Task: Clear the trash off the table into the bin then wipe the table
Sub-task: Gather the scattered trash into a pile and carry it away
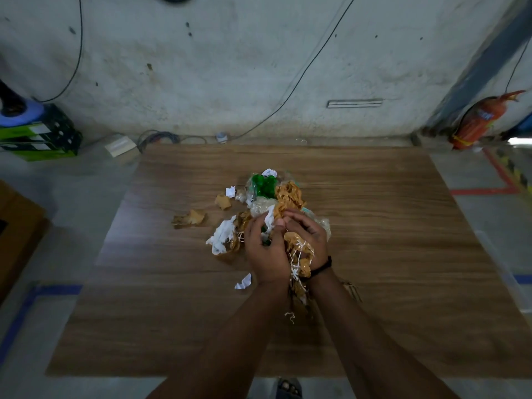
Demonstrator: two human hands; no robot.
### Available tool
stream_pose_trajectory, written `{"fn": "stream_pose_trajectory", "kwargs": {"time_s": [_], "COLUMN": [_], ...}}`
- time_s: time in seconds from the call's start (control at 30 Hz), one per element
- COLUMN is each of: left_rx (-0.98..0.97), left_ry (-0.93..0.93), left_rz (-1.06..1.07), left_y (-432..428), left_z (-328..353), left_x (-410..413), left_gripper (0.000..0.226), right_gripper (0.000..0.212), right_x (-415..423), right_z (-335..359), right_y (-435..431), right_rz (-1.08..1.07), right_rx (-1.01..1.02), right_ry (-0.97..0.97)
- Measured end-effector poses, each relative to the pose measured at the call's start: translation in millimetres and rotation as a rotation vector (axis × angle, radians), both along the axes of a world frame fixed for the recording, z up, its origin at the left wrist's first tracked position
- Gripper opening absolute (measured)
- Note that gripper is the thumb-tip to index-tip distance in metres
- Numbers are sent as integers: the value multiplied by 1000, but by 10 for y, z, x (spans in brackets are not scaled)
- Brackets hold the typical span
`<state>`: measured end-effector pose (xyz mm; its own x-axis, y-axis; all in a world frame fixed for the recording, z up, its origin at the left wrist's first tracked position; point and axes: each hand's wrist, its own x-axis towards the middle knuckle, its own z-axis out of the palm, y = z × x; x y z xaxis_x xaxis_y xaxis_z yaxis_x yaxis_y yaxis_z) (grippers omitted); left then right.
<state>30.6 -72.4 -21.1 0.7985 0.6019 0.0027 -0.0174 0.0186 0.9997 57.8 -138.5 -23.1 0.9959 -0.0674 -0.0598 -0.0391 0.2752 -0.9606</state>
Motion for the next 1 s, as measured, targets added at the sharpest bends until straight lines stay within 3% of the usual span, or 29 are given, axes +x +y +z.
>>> {"fn": "stream_pose_trajectory", "kwargs": {"time_s": [0.23, 0.3, 0.4, 0.47, 0.5, 0.6, 0.67, 0.77, 0.83, 1.0], "left_rx": [-81, -97, -126, -123, -111, -63, -44, 8, 61, 218], "left_ry": [-37, -37, -51, -59, -69, -89, -77, -38, -8, 24], "left_rz": [21, 26, -14, -47, -55, -72, -68, -47, -49, -51], "left_y": [-80, -110, -136, -144, -147, -157, -165, -168, -147, 0], "left_z": [213, 245, 320, 394, 451, 573, 586, 505, 390, 155], "left_x": [23, 55, 118, 155, 175, 248, 291, 329, 343, 340], "left_gripper": [19, 27, 48, 58, 59, 51, 45, 44, 44, 29], "right_gripper": [30, 27, 7, 25, 28, 8, 18, 23, 14, 21], "right_x": [54, 81, 132, 175, 196, 257, 297, 355, 391, 444], "right_z": [179, 238, 316, 382, 446, 617, 647, 541, 397, 37], "right_y": [-40, -77, -120, -151, -160, -173, -174, -180, -193, -305], "right_rz": [4, 9, 42, 58, 61, 79, 74, 66, 60, -16], "right_rx": [44, 46, 117, 146, 157, 211, 229, 156, 103, -307], "right_ry": [-14, -24, -64, -85, -95, -102, -90, -103, -103, -146]}}
